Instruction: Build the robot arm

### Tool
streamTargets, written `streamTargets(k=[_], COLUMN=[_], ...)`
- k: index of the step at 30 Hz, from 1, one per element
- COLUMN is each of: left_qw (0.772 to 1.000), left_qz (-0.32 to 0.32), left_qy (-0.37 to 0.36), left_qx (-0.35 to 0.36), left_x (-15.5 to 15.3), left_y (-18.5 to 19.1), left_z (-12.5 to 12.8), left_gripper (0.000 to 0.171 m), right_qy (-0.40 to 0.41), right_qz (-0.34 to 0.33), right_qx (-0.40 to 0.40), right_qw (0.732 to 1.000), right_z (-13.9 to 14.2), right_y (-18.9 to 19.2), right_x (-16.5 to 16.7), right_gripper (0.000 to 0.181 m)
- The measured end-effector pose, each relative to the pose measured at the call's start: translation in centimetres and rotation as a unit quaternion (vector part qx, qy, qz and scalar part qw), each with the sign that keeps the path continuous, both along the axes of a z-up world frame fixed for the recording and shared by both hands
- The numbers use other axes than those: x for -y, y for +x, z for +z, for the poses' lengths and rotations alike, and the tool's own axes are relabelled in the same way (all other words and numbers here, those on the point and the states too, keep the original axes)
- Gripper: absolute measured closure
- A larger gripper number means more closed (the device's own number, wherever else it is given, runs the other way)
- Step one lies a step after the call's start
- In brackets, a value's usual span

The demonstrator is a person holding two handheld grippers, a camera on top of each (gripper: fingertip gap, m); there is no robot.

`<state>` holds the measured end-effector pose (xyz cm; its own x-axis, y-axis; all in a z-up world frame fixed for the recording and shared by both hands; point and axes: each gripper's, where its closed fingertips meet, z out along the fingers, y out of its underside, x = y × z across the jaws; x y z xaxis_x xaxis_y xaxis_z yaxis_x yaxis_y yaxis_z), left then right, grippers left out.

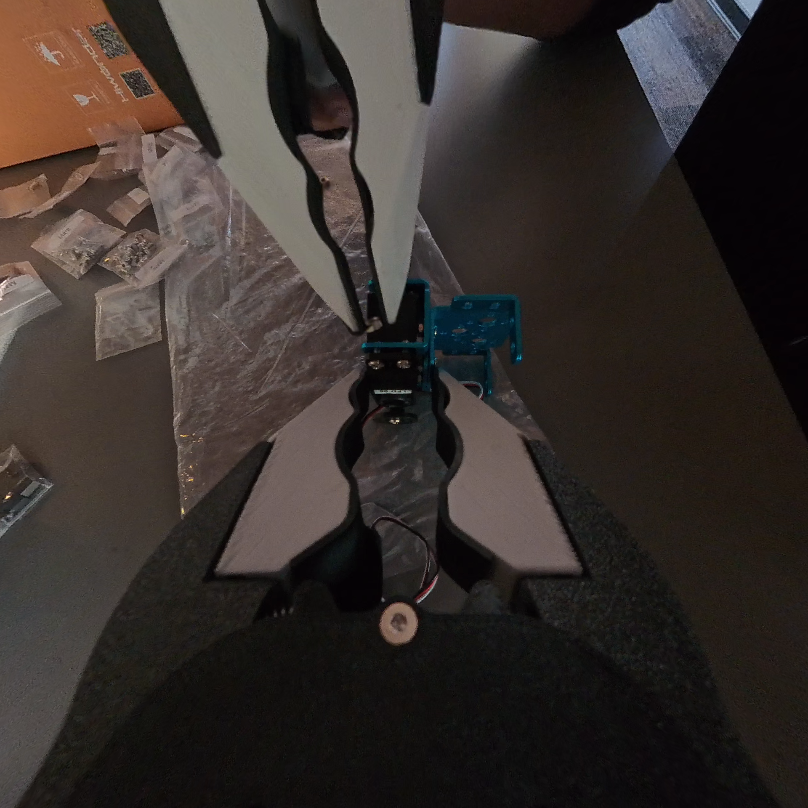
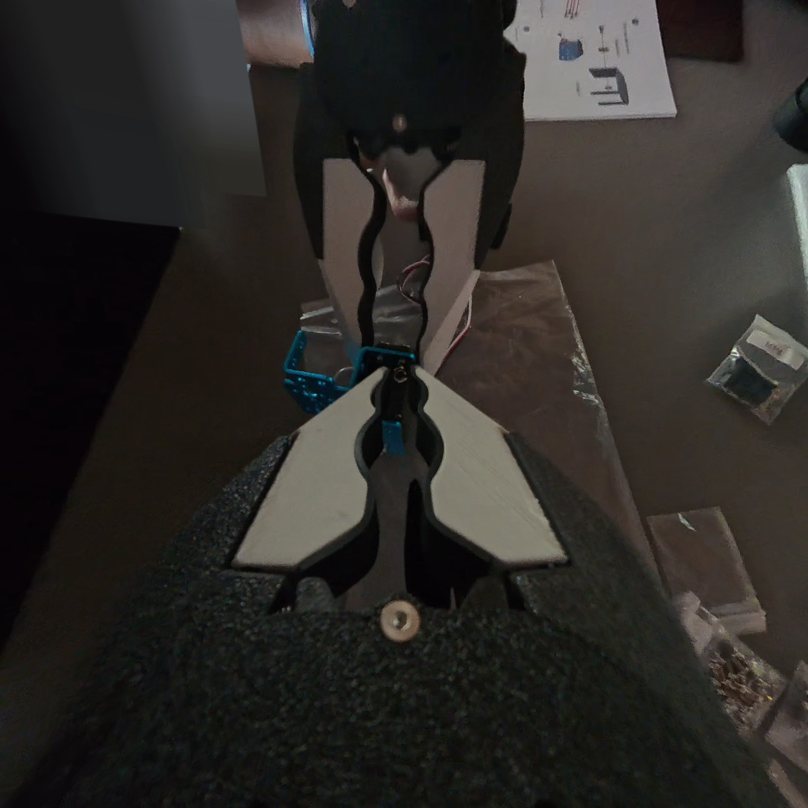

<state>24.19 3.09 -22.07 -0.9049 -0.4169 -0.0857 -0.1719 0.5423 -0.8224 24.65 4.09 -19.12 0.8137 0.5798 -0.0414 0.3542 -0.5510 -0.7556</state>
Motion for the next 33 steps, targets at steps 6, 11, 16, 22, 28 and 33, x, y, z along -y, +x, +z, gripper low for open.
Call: streamTargets(k=[6, 11, 16, 22, 28, 33], left_qw=[0.999, 0.998, 0.997, 0.997, 0.993, 0.994], left_qz=[0.016, 0.047, 0.058, 0.004, -0.077, -0.072], left_qy=[0.021, 0.036, 0.01, -0.074, -0.072, -0.072], left_qx=[0.022, 0.037, 0.044, -0.017, -0.058, -0.041], left_x=[0.1, -0.2, -1.3, -1.9, -1.0, -1.1], left_y=[0.1, 0.3, 0.1, 0.7, 0.1, 0.5], left_z=[-0.1, 0.1, 1.4, 2.9, 3.0, 2.3], left_gripper=[0.142, 0.133, 0.136, 0.136, 0.136, 0.141], right_qy=[0.027, 0.031, 0.031, 0.029, 0.025, 0.024], right_qz=[-0.008, -0.01, -0.008, 0.001, 0.009, 0.012], right_qx=[0.0, -0.005, -0.017, -0.031, -0.052, -0.059], right_qw=[1.0, 0.999, 0.999, 0.999, 0.998, 0.998], right_z=[0.3, 0.3, 0.4, 0.4, 0.3, 0.2], right_y=[-0.5, -0.5, -0.6, -0.7, -0.8, -0.8], right_x=[0.0, 0.3, 0.3, 0.0, 0.3, 0.3], right_gripper=[0.176, 0.176, 0.176, 0.176, 0.176, 0.176])
